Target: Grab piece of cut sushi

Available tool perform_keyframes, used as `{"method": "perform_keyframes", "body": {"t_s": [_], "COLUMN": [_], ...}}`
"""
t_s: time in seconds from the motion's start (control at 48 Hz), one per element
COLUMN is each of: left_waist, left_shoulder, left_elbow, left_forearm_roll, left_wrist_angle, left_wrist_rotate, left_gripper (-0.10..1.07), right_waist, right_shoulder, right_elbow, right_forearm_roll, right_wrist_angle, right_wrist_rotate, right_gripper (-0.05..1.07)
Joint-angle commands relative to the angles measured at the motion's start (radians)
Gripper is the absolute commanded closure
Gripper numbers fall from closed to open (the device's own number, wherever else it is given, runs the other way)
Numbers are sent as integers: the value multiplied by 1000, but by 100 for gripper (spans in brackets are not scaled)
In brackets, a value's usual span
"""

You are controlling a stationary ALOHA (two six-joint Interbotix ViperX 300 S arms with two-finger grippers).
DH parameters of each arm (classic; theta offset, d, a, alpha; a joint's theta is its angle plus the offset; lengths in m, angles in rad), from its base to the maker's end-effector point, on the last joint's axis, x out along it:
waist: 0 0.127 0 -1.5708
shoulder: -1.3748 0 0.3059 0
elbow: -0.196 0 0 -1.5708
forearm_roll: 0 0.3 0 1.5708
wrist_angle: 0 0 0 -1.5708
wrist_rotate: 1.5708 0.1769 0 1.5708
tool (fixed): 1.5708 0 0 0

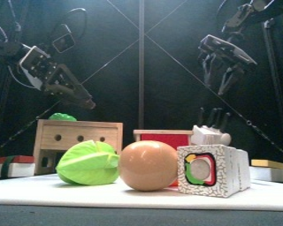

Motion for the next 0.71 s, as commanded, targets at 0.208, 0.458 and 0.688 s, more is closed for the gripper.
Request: {"method": "perform_keyframes", "body": {"t_s": [0.208,0.458,0.688], "left_waist": [-2,-5,-6], "left_shoulder": [11,114,199], "left_elbow": [-15,-75,-155], "left_forearm_roll": [40,48,32], "left_wrist_angle": [-9,-11,-12], "left_wrist_rotate": [3,3,-3], "left_gripper": [11,11,11], "right_waist": [143,327,411], "right_shoulder": [-38,-58,-91], "right_elbow": [100,259,321], "right_forearm_roll": [-23,-216,-480], "right_wrist_angle": [-97,-311,-502], "right_wrist_rotate": [-9,0,0], "right_gripper": [23,23,23]}}
